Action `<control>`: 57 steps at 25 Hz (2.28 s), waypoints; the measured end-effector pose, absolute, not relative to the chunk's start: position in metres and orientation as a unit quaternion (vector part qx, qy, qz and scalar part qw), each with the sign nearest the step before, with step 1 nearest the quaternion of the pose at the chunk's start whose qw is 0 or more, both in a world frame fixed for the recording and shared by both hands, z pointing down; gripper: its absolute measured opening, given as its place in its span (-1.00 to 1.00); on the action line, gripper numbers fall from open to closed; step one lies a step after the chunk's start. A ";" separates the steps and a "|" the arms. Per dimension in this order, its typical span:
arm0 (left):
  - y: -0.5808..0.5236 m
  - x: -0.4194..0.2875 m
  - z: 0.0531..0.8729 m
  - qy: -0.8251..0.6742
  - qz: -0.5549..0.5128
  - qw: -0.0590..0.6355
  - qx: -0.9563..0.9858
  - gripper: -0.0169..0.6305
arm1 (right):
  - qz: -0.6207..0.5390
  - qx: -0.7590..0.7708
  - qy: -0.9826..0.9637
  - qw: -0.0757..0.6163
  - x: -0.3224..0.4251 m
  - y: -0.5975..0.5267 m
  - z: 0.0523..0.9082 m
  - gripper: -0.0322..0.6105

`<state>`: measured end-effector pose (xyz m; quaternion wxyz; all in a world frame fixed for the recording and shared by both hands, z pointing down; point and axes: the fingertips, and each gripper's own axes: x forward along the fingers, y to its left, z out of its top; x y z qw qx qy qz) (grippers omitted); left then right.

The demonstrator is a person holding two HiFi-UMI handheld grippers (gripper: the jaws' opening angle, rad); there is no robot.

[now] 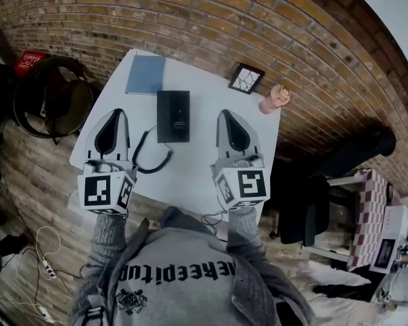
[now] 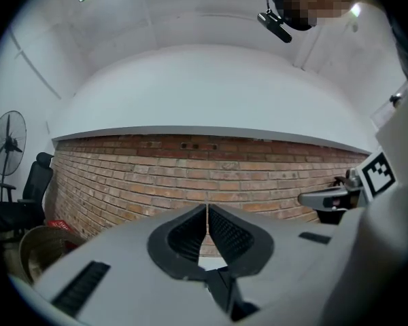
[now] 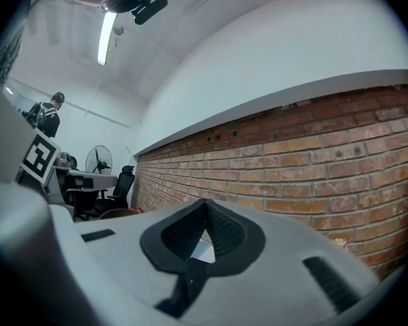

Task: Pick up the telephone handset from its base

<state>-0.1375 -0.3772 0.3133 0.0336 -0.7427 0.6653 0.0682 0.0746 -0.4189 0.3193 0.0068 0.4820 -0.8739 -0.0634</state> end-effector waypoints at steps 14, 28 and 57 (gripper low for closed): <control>-0.426 -0.124 0.371 0.677 0.026 -0.032 -0.735 -0.91 | -0.003 0.452 -0.891 0.051 0.073 -0.476 0.386 -0.89; -0.455 -0.125 0.451 0.672 -0.026 -0.121 -0.730 -0.91 | 0.070 0.428 -0.895 0.101 0.059 -0.510 0.463 -0.89; -0.513 -0.090 0.584 0.491 -0.054 -0.348 -0.797 -0.55 | 0.133 0.415 -0.889 0.142 0.064 -0.530 0.532 -0.88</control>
